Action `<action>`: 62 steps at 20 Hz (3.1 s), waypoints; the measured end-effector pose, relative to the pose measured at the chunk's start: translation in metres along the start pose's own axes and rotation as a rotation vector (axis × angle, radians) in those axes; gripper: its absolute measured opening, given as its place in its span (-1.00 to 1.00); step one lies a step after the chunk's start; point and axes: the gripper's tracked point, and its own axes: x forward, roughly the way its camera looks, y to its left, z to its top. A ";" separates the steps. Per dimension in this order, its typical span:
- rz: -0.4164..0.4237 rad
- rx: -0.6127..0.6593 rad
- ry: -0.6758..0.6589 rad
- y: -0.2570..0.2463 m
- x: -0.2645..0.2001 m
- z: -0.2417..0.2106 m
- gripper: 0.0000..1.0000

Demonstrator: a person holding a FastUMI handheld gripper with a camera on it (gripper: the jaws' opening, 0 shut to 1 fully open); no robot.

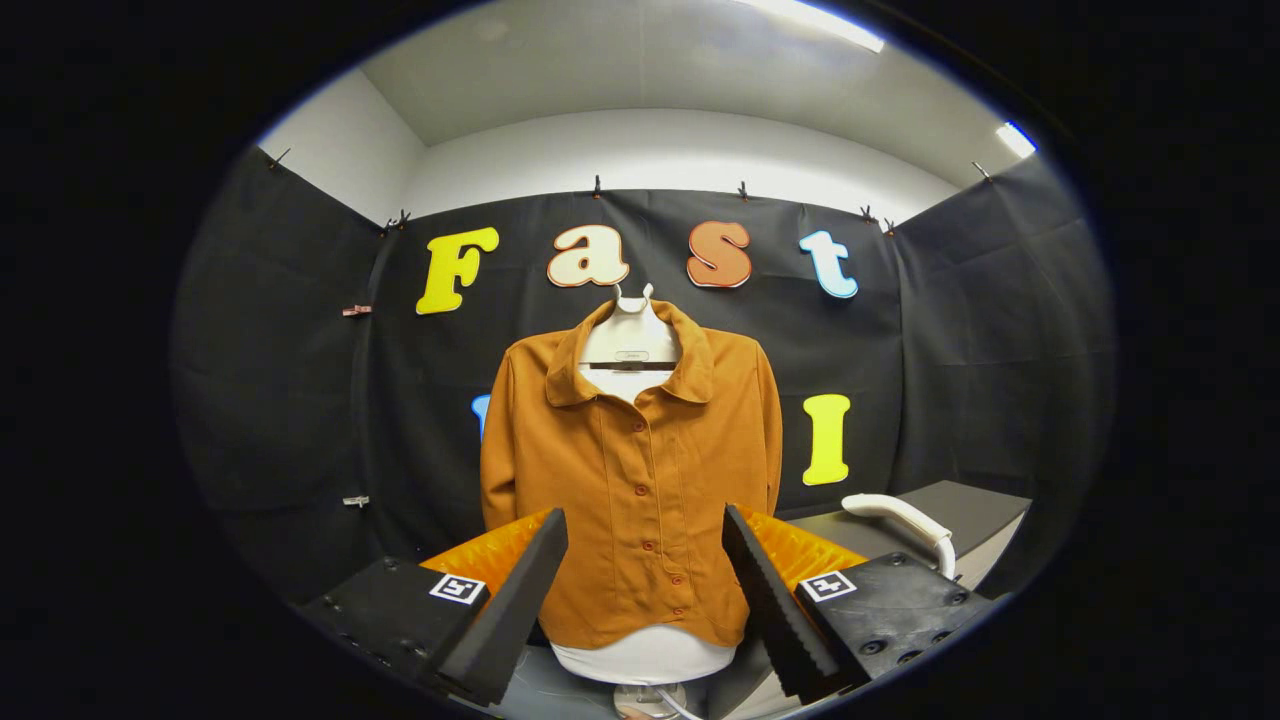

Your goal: Iron the clothes twice with a garment steamer, once on the left side and once on the right side.

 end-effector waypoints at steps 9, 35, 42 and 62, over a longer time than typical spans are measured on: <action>-0.016 -0.010 0.002 -0.001 -0.003 -0.001 0.96; -0.200 -0.041 0.037 -0.082 0.060 -0.019 0.96; -0.235 -0.054 0.098 -0.201 0.119 -0.031 0.96; -0.364 0.022 0.454 -0.422 0.204 -0.152 0.97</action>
